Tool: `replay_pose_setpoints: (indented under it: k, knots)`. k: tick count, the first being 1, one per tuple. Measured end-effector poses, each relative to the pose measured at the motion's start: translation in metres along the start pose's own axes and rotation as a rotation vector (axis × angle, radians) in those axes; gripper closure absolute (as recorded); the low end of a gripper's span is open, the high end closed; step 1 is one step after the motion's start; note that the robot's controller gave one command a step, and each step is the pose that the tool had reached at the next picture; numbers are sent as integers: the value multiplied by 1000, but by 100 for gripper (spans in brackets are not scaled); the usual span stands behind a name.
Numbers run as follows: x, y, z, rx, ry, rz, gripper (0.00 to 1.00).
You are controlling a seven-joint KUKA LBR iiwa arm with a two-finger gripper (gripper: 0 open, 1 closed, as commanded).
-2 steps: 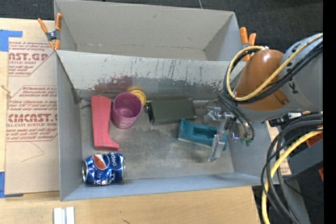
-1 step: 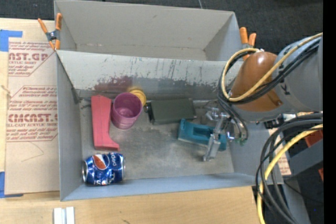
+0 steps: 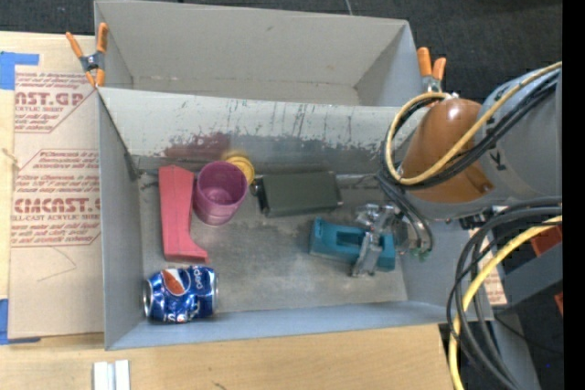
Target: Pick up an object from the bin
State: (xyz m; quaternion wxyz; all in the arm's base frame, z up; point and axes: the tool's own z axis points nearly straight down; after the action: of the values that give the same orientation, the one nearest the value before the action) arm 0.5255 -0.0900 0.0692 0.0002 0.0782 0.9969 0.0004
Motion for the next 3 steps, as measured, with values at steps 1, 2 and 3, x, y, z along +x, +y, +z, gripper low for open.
replay_pose_setpoints:
  k: [1,2,3]
  knots:
    - [0,0,0,0,0,0,100]
    - [0,0,-1,0,0,0,100]
    - [2,0,-7,0,7,0,100]
